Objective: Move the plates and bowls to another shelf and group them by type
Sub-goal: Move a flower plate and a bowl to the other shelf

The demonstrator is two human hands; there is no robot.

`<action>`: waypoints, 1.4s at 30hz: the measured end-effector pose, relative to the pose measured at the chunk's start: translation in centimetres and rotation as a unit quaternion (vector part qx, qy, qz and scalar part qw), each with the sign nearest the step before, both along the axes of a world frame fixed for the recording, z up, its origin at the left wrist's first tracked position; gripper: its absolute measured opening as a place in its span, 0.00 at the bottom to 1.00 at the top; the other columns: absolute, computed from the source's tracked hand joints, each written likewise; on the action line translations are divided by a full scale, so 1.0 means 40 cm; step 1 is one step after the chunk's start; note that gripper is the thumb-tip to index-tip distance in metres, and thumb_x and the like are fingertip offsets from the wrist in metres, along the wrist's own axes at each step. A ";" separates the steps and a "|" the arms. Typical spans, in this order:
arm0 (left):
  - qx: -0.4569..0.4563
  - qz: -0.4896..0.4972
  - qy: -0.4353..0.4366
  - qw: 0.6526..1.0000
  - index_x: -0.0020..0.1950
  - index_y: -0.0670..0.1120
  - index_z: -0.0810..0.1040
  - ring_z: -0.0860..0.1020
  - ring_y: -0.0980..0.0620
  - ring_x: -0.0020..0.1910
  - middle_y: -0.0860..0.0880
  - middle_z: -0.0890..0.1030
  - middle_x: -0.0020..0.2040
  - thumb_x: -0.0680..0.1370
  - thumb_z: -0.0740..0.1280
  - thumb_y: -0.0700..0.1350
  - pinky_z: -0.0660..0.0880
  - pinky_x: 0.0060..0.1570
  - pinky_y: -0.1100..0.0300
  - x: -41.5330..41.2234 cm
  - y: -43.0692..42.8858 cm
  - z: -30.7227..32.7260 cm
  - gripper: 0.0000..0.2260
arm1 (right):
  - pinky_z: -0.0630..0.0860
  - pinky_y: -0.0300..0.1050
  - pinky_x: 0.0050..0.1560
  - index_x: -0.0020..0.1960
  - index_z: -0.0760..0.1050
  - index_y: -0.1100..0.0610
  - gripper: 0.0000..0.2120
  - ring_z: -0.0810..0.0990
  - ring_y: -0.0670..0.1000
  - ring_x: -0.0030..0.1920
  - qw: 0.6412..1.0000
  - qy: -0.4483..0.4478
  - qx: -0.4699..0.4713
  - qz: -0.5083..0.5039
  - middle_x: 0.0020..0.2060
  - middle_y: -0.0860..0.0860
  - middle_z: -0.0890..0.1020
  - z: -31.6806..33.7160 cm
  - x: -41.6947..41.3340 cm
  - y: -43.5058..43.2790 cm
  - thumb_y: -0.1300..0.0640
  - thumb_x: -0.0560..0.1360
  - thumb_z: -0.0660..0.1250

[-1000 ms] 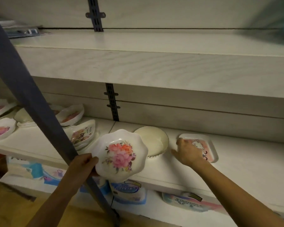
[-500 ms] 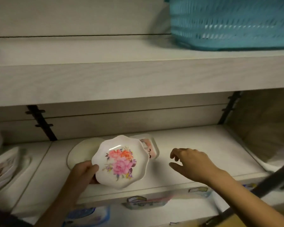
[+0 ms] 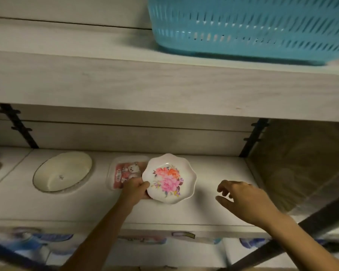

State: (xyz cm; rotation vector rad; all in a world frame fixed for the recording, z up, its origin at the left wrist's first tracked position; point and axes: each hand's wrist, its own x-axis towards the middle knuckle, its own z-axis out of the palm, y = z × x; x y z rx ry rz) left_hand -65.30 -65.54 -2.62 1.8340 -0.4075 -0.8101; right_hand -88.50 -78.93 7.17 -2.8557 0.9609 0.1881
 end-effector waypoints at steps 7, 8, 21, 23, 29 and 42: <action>0.012 0.027 0.092 0.995 0.49 0.34 0.73 0.77 0.36 0.51 0.35 0.76 0.54 0.76 0.60 0.33 0.80 0.26 0.60 -0.007 -0.151 -0.061 0.05 | 0.75 0.39 0.50 0.62 0.70 0.46 0.17 0.79 0.46 0.53 1.000 0.000 0.008 -0.014 0.57 0.43 0.79 -0.002 -0.027 -0.044 0.41 0.77 0.56; 0.018 0.028 0.094 0.995 0.50 0.32 0.74 0.78 0.35 0.52 0.36 0.77 0.53 0.76 0.60 0.34 0.81 0.29 0.57 -0.005 -0.164 -0.064 0.07 | 0.76 0.39 0.50 0.62 0.70 0.46 0.17 0.79 0.46 0.52 1.000 0.001 0.008 -0.017 0.56 0.43 0.79 -0.003 -0.029 -0.048 0.41 0.77 0.56; 0.204 -0.092 -0.150 0.963 0.61 0.36 0.72 0.80 0.43 0.52 0.40 0.80 0.53 0.78 0.62 0.47 0.78 0.51 0.55 -0.019 -0.175 -0.025 0.18 | 0.76 0.40 0.50 0.62 0.70 0.46 0.16 0.79 0.46 0.52 1.000 -0.003 0.005 -0.015 0.56 0.42 0.79 -0.012 -0.028 -0.070 0.42 0.77 0.56; 0.219 -0.096 -0.271 0.932 0.57 0.39 0.74 0.79 0.45 0.50 0.41 0.81 0.53 0.79 0.57 0.49 0.75 0.45 0.57 -0.041 -0.142 0.000 0.15 | 0.75 0.39 0.49 0.62 0.70 0.46 0.16 0.79 0.47 0.52 1.000 -0.006 0.005 0.002 0.56 0.43 0.79 -0.012 -0.013 -0.066 0.42 0.78 0.56; 0.217 -0.072 -0.502 0.834 0.63 0.44 0.74 0.79 0.47 0.56 0.44 0.80 0.59 0.79 0.58 0.48 0.77 0.55 0.54 -0.062 0.038 0.042 0.16 | 0.75 0.40 0.51 0.63 0.69 0.46 0.17 0.79 0.47 0.55 0.998 -0.007 -0.004 0.061 0.59 0.43 0.79 -0.018 0.053 -0.027 0.43 0.78 0.56; 0.356 0.026 -0.524 0.773 0.41 0.47 0.79 0.80 0.49 0.31 0.49 0.82 0.33 0.67 0.73 0.49 0.78 0.26 0.58 -0.045 0.508 0.115 0.08 | 0.73 0.46 0.54 0.63 0.70 0.47 0.16 0.77 0.52 0.58 0.954 -0.068 0.013 0.293 0.60 0.47 0.78 -0.024 0.316 0.288 0.46 0.77 0.56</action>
